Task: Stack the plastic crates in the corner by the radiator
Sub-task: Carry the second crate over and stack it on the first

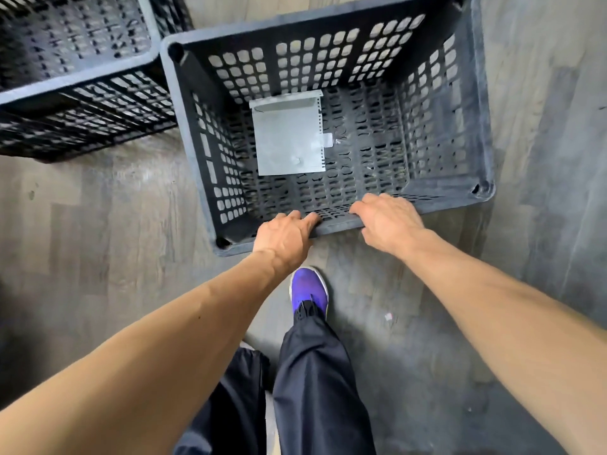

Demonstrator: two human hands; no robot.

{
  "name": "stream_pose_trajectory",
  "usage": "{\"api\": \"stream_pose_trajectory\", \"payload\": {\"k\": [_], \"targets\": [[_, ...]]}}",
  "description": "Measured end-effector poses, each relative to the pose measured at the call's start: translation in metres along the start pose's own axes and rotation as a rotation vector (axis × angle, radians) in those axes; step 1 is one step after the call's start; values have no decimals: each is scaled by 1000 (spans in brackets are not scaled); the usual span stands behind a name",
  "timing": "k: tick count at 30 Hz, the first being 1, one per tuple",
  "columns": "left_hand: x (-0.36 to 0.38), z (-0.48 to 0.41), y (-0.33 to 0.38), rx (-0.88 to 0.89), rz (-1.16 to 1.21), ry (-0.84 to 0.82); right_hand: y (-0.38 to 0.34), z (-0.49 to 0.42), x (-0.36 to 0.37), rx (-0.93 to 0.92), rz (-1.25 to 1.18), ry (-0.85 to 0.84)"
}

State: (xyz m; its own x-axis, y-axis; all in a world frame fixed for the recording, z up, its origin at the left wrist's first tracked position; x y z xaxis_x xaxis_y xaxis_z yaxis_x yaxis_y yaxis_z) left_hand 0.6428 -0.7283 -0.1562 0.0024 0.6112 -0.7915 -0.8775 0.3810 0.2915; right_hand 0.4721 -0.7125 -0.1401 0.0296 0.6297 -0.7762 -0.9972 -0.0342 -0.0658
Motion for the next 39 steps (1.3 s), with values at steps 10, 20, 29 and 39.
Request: {"api": "stream_pose_trajectory", "payload": {"k": [10,20,29,39], "targets": [[-10,1,-2,-74,-8,110,-4,-3,-12,-77,6,66],[-56,22,11,-51,-88,161,-5,21,-54,-91,-6,94],[-111,73,28,23,-172,113,-17,85,-101,-92,-75,75],[-209,168,44,-43,-158,130,-57,163,-195,-157,-33,93]]}}
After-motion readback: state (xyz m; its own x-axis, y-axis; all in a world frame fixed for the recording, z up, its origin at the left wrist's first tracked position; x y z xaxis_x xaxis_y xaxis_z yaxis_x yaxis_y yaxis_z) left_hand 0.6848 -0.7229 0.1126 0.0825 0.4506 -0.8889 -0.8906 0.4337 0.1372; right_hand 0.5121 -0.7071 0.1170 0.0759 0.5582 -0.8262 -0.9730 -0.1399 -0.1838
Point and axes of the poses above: each hand's wrist, its own z-axis away from the middle knuckle, its own x-axis out of the palm, y = z × x, the point moved 5 cm from there along -z, towards the middle knuckle, and after that the axes turned 10 degrees about y, right-handed, at the moved point
